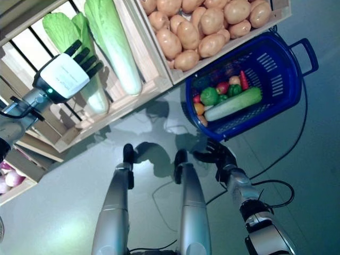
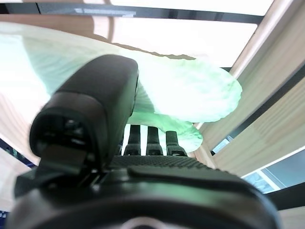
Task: Put vegetables into the basket
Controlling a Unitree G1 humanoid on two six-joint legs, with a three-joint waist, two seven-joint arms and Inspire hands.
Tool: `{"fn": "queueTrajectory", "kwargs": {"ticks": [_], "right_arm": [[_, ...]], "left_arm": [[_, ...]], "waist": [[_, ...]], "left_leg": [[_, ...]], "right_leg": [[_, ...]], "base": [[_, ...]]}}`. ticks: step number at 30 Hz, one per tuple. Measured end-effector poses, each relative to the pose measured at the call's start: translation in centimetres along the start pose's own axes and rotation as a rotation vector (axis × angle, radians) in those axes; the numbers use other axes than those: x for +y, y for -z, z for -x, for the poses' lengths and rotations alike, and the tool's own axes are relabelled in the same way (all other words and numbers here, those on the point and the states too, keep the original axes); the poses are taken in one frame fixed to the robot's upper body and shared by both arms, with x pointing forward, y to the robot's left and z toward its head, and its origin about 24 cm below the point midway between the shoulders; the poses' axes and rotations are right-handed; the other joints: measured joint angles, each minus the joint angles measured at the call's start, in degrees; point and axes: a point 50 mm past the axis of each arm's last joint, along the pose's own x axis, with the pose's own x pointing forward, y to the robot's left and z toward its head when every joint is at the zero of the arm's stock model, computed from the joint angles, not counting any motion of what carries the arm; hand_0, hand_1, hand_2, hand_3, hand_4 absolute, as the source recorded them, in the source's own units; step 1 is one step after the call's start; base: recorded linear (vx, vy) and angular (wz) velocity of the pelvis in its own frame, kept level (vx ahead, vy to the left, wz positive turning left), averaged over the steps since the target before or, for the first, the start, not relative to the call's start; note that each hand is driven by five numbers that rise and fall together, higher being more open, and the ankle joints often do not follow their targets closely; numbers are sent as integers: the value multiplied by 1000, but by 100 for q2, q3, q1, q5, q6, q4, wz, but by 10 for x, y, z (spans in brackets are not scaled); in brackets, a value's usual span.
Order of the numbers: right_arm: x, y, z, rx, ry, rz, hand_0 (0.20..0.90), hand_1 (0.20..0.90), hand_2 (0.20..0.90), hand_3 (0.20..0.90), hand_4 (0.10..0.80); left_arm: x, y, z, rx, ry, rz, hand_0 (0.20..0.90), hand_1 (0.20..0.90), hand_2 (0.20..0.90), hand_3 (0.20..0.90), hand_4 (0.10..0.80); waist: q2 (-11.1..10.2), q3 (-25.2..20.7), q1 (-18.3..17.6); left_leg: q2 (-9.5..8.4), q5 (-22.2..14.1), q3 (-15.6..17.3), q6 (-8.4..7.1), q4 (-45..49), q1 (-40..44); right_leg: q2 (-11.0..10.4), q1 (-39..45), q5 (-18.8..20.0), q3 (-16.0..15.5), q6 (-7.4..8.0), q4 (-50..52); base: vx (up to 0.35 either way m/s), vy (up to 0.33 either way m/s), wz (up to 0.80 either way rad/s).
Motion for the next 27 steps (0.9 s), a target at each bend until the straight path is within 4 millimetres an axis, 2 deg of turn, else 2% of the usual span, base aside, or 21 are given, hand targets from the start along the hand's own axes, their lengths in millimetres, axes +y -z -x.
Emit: {"fn": "queueTrajectory", "kwargs": {"ticks": [15, 21, 22, 23, 24, 27], "right_arm": [[5, -12, -3, -37, -19, 4, 900, 900, 900, 900, 800], [7, -16, -3, -50, -28, 3, 900, 900, 900, 900, 800], [7, -17, -3, -53, -31, -2, 900, 900, 900, 900, 800], [7, -17, -3, -54, -32, -2, 900, 900, 900, 900, 800], [7, -17, -3, -54, -32, -2, 900, 900, 900, 900, 800], [8, -17, -3, -55, -32, -2, 900, 900, 900, 900, 800]], "left_arm": [[7, 10, -7, -25, -80, -71, 900, 900, 900, 900, 800], [6, 8, -8, -20, -98, -98, 900, 900, 900, 900, 800], [7, 7, -9, -17, -105, -101, 764, 764, 764, 764, 709], [7, 8, -9, -14, -108, -104, 498, 498, 498, 498, 532], [7, 8, -9, -11, -110, -108, 300, 300, 300, 300, 400], [9, 8, -10, -7, -125, -115, 300, 300, 300, 300, 400]], "waist": [[1, -1, 0], [2, -1, 1], [2, -1, 3], [2, -1, 5], [2, -2, 6], [2, -2, 13]], "left_leg": [[-4, -53, 40, 80, 182, -402], [-2, -54, 40, 83, 171, -435], [-3, -54, 41, 84, 171, -446], [-3, -54, 42, 82, 170, -455], [-3, -52, 43, 79, 166, -460], [-3, -47, 46, 73, 145, -462]], "right_leg": [[-26, -355, 30, 13, 19, 65], [-19, -377, 43, 15, 30, 31], [-19, -386, 44, 17, 32, 26], [-20, -390, 44, 17, 32, 20], [-20, -391, 45, 16, 34, 10], [-21, -391, 52, 16, 42, -17]], "base": [[-2, 7, 0], [-5, -1, 0], [0, 0, 0], [0, 0, 0], [0, 0, 0], [-40, -19, 0]]}}
